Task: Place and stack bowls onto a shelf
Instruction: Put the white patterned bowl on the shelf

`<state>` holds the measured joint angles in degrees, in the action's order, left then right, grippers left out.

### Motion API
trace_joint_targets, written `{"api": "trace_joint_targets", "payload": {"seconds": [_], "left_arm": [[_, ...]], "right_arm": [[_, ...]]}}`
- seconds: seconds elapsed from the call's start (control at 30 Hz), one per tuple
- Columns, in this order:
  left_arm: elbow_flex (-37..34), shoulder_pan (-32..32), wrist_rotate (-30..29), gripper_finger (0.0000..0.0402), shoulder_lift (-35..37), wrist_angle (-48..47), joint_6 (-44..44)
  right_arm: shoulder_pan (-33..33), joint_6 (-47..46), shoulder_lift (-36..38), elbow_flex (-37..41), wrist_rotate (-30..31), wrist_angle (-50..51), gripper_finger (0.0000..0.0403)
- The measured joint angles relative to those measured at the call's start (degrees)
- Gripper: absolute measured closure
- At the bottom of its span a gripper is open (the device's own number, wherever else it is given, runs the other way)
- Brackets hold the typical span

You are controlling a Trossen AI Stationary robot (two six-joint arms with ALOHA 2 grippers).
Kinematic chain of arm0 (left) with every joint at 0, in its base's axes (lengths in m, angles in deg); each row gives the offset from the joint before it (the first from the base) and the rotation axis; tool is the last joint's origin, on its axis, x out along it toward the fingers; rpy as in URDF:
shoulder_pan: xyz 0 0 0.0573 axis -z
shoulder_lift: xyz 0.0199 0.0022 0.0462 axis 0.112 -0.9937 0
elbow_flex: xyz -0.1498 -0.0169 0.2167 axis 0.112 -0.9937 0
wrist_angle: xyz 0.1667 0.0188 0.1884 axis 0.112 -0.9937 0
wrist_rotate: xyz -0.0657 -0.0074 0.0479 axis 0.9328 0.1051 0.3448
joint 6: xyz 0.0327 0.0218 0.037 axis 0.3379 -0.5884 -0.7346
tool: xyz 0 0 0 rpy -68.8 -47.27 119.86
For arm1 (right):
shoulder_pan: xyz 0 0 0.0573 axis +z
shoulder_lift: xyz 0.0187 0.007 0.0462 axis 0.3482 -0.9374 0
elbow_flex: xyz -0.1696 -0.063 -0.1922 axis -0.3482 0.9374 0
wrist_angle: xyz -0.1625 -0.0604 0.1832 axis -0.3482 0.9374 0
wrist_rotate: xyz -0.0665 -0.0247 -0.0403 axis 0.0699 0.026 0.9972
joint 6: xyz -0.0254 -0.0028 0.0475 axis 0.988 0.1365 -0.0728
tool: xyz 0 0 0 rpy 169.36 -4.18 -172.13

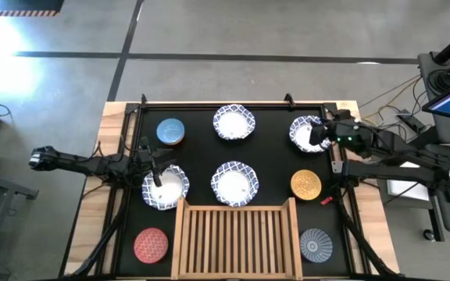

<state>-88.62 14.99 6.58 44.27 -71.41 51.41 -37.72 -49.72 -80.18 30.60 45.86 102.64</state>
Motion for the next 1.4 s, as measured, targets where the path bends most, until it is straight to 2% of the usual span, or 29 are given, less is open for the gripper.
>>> {"api": "trace_joint_targets", "payload": {"seconds": [0.13,0.37,0.5,0.77,1.1,1.4], "left_arm": [[0.01,0.00,0.00,0.0225,0.00,0.01,0.00],[0.01,0.00,0.02,0.0225,0.00,0.01,-0.02],[0.00,-0.01,0.00,0.0225,-0.01,0.01,0.00],[-0.01,0.00,0.02,0.0225,-0.02,-0.01,0.00],[0.00,0.00,0.00,0.0225,-0.01,0.01,0.00],[0.00,-0.01,0.00,0.0225,0.00,0.01,0.00]], "right_arm": [[-1.32,-2.85,-2.85,-2.60,-3.85,5.17,0.0193],[-6.67,-3.77,-6.68,-2.74,-12.56,5.36,0.0193],[-10.43,-1.26,-9.74,-2.74,-13.89,5.31,0.0193],[-16.22,3.05,-16.48,-2.72,-24.40,4.94,0.0193],[-16.83,5.12,-25.08,-2.72,-27.86,4.94,0.0193],[-16.83,8.15,-32.28,-2.72,-28.02,4.35,0.0193]]}}
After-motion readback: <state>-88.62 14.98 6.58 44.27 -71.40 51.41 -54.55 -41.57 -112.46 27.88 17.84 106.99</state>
